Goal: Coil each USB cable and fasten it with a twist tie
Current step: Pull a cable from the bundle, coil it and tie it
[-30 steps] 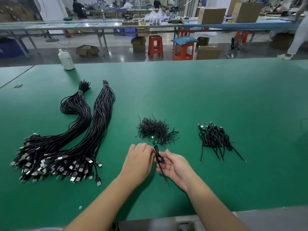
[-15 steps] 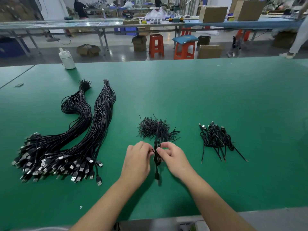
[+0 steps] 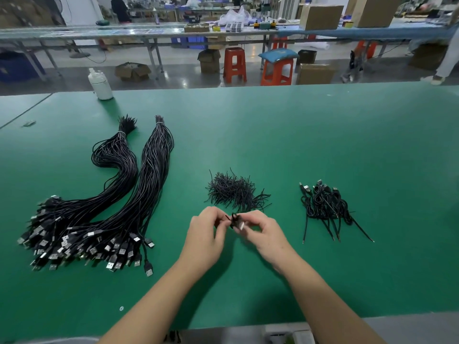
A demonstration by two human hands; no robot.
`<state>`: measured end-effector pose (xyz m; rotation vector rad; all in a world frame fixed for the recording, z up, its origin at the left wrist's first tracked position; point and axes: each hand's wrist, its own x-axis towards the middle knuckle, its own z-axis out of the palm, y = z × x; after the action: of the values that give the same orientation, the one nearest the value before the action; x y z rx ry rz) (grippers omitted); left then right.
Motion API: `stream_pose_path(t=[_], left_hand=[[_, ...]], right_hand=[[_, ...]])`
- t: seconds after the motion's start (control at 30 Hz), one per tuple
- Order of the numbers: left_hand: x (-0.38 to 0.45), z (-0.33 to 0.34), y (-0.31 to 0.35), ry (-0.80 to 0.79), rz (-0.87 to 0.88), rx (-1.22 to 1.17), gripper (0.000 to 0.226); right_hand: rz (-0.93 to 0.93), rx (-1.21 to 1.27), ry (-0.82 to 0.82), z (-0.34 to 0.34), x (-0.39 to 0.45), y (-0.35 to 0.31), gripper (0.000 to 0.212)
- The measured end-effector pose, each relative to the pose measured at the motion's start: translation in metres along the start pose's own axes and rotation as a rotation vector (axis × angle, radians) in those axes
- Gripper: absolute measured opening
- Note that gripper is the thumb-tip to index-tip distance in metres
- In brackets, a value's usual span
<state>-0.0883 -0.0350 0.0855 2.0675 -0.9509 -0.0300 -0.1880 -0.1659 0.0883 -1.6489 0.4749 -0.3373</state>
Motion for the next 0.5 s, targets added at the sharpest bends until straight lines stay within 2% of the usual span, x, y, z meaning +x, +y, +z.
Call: stream_pose_path(t=[0.13,0.27,0.37,0.5], left_hand=[[0.000,0.004,0.002,0.064,0.259,0.230,0.010],[0.002,0.006,-0.002,0.083,0.436,0.389,0.013],[0.003,0.006,-0.001,0.033,0.373,0.335,0.008],[0.007,0.004,0.002,-0.002,0.088,0.072,0.014]], right_hand=[[0.090,0.077,0.046,0.004,0.004,0.002,0.017],[0.143,0.197,0.039,0.006,0.009,0.000,0.021],[0.097,0.194,-0.060,-0.001,0.011,-0.001,0.018],[0.094,0.230,-0.182,-0.010,0.014,-0.003,0.029]])
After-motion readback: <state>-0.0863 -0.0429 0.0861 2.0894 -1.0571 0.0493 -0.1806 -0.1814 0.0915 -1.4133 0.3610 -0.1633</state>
